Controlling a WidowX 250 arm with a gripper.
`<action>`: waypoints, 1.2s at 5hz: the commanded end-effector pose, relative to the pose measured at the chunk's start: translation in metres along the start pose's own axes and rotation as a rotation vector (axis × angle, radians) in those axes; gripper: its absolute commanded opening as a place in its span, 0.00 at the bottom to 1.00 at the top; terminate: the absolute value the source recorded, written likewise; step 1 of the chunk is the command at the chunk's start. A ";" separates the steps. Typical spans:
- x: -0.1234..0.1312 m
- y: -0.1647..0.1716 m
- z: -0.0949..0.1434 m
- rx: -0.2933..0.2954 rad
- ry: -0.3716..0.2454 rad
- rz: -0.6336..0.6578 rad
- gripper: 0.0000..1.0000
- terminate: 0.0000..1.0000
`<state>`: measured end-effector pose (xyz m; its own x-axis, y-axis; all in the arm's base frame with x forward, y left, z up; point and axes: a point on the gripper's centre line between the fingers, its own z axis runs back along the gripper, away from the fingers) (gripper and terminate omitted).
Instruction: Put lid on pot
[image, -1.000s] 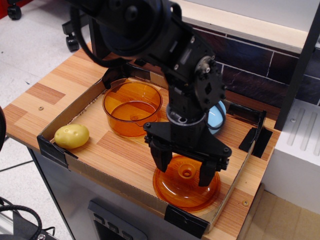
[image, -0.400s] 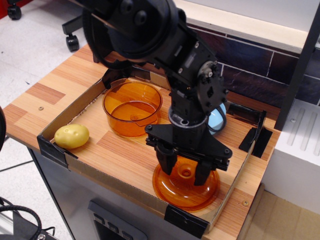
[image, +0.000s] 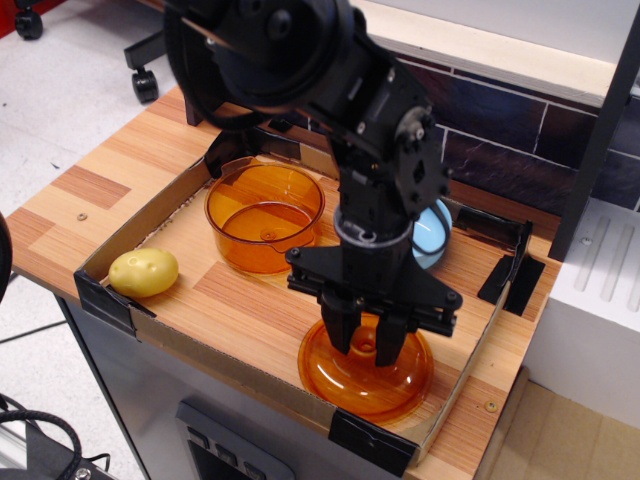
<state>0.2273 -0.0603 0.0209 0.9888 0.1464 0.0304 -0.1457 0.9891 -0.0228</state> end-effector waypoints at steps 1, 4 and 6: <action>0.016 0.014 0.056 -0.046 -0.094 0.054 0.00 0.00; 0.055 0.079 0.072 -0.013 -0.092 0.173 0.00 0.00; 0.080 0.110 0.054 0.021 -0.059 0.225 0.00 0.00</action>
<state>0.2829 0.0556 0.0646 0.9274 0.3720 0.0405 -0.3719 0.9282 -0.0089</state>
